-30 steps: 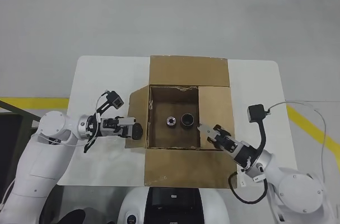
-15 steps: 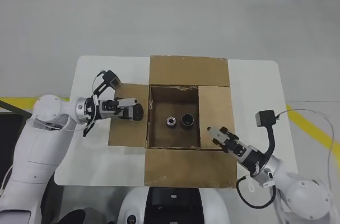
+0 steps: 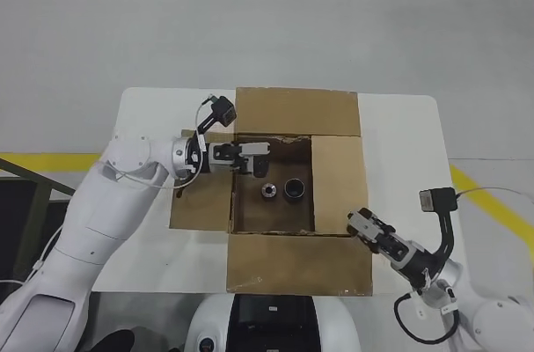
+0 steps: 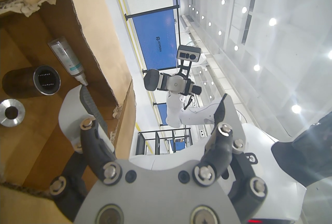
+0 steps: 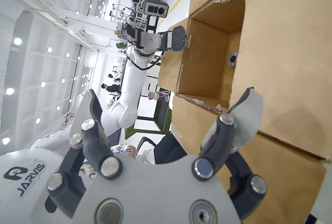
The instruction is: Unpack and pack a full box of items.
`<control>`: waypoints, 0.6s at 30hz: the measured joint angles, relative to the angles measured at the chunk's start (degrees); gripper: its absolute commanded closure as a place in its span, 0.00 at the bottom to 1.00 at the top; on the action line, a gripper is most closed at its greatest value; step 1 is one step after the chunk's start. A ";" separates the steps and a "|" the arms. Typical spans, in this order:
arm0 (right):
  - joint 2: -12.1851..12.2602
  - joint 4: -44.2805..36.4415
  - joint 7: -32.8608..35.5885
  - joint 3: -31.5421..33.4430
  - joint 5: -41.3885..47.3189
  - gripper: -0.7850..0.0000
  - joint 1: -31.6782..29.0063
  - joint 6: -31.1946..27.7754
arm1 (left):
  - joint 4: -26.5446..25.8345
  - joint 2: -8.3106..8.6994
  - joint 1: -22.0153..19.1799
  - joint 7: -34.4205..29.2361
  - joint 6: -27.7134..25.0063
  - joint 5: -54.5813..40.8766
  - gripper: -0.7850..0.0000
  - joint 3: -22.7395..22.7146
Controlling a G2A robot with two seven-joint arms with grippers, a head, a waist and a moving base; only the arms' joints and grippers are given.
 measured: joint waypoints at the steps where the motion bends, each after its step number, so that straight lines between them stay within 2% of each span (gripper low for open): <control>1: 0.01 0.00 -0.30 -0.61 -0.02 0.00 -0.10 -0.70 | 0.35 -0.44 -0.79 0.65 0.06 0.09 0.00 1.04; 13: 0.01 0.00 -2.44 -10.09 -0.56 0.00 1.09 -4.53 | 5.67 -4.84 -7.55 3.91 -1.05 1.03 0.00 9.90; 18: 0.07 0.00 -4.66 -10.80 -0.95 0.00 -0.16 -5.78 | 7.70 -6.27 -8.83 3.96 -1.60 2.29 0.00 12.56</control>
